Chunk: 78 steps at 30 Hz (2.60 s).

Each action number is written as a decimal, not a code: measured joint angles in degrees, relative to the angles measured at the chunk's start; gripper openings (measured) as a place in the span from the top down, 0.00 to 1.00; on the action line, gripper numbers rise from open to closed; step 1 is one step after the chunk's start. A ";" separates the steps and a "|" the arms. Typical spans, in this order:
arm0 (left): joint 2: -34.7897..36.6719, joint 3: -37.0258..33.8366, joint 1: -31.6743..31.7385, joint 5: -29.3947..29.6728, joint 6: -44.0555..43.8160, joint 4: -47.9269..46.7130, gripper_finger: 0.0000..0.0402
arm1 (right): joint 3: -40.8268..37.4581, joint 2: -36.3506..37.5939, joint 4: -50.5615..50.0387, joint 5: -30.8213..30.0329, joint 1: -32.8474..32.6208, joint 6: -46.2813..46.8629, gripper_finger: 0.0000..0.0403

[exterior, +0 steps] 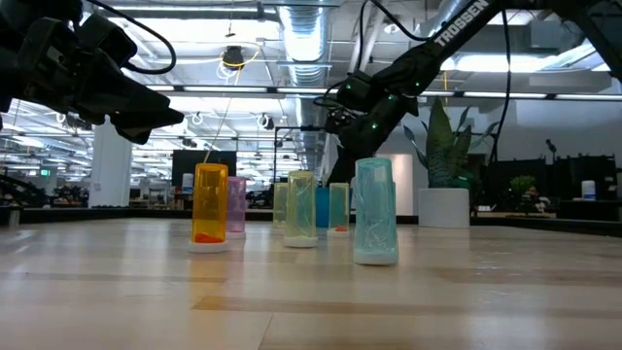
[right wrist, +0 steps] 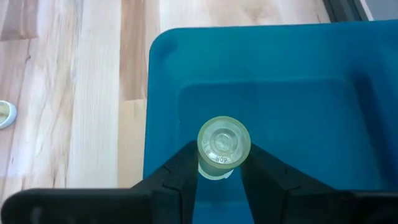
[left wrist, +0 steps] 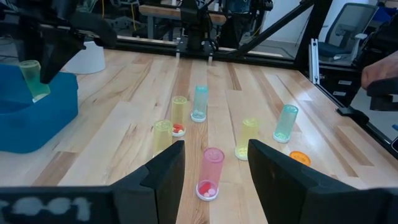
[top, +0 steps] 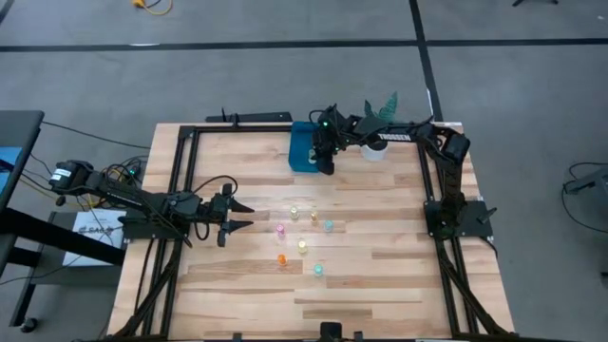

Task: Pick and place pill bottles into a basket
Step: Put the yellow pill bottle into the blue container, then put the pink pill bottle into the blue container

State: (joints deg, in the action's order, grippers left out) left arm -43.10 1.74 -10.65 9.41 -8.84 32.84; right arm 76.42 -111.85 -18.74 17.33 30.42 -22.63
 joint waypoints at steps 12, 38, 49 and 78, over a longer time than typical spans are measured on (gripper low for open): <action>0.00 0.00 0.00 0.00 -0.27 0.00 0.59 | 0.00 0.11 -1.36 -0.91 -0.05 0.09 0.62; 0.01 0.00 -0.01 -2.93 -1.49 -0.52 0.59 | 4.99 0.63 -7.11 -5.45 0.04 -1.81 0.57; -0.03 0.00 0.01 -3.91 -0.63 -1.47 0.59 | 19.58 0.72 -28.65 -3.91 -1.48 -4.09 0.57; -16.20 16.61 3.79 -9.70 9.15 -18.38 0.59 | 14.26 16.53 -39.63 8.55 -9.04 10.49 0.70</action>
State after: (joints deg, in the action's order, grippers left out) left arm -59.30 18.35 -6.85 -0.29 0.31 14.46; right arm 90.68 -95.32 -58.37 25.88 21.38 -12.14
